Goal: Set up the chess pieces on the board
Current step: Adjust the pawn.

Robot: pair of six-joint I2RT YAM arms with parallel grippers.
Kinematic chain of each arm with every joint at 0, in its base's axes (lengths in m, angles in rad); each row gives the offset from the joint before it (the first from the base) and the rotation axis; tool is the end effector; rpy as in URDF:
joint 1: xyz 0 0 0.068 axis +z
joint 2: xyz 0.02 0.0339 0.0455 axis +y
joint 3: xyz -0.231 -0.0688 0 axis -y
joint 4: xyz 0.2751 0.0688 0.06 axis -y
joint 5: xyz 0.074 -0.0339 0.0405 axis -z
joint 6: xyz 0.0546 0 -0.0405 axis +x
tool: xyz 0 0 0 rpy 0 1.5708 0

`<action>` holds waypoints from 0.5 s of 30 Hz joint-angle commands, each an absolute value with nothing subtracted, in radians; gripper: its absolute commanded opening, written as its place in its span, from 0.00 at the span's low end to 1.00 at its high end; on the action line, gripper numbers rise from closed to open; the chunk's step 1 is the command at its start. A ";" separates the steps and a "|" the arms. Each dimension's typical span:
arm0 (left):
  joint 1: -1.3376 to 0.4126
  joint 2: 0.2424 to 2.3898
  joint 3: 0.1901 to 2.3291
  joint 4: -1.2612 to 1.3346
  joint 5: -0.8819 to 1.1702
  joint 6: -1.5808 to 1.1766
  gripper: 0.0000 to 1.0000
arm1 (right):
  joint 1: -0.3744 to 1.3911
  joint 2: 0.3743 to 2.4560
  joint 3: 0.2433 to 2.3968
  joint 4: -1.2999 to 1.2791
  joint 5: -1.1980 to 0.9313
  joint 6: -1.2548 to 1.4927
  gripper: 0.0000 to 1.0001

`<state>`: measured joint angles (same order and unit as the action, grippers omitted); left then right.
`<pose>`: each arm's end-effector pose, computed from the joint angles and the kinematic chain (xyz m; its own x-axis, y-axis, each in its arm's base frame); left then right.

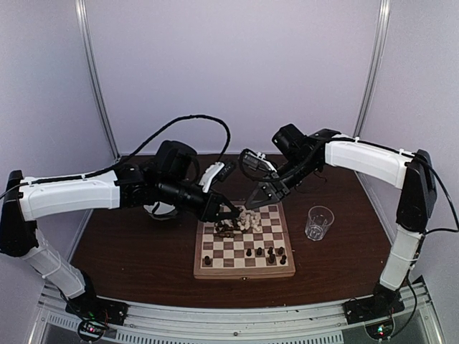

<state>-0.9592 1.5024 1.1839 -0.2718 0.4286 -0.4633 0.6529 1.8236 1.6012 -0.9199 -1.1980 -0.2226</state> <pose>0.2036 -0.3299 0.2460 -0.7073 0.3006 -0.6398 0.7007 0.4180 -0.5782 0.2855 0.2824 0.2496 -0.5880 -0.5509 -0.5923 -0.6751 -0.0691 0.7345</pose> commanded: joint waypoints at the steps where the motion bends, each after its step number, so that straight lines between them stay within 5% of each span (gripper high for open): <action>1: -0.957 1.506 1.182 -0.207 0.448 -0.473 0.08 | 0.672 1.827 1.587 -0.882 -1.254 -0.174 0.40; 15: -0.956 1.506 1.175 -0.202 0.453 -0.479 0.08 | 0.694 1.844 1.585 -0.847 -1.296 -0.134 0.32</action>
<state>-0.9592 1.5040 1.1839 -0.2543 0.4385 -0.4721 0.6834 1.8294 1.5921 -0.8646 -1.2640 -0.1429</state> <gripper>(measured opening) 0.090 0.342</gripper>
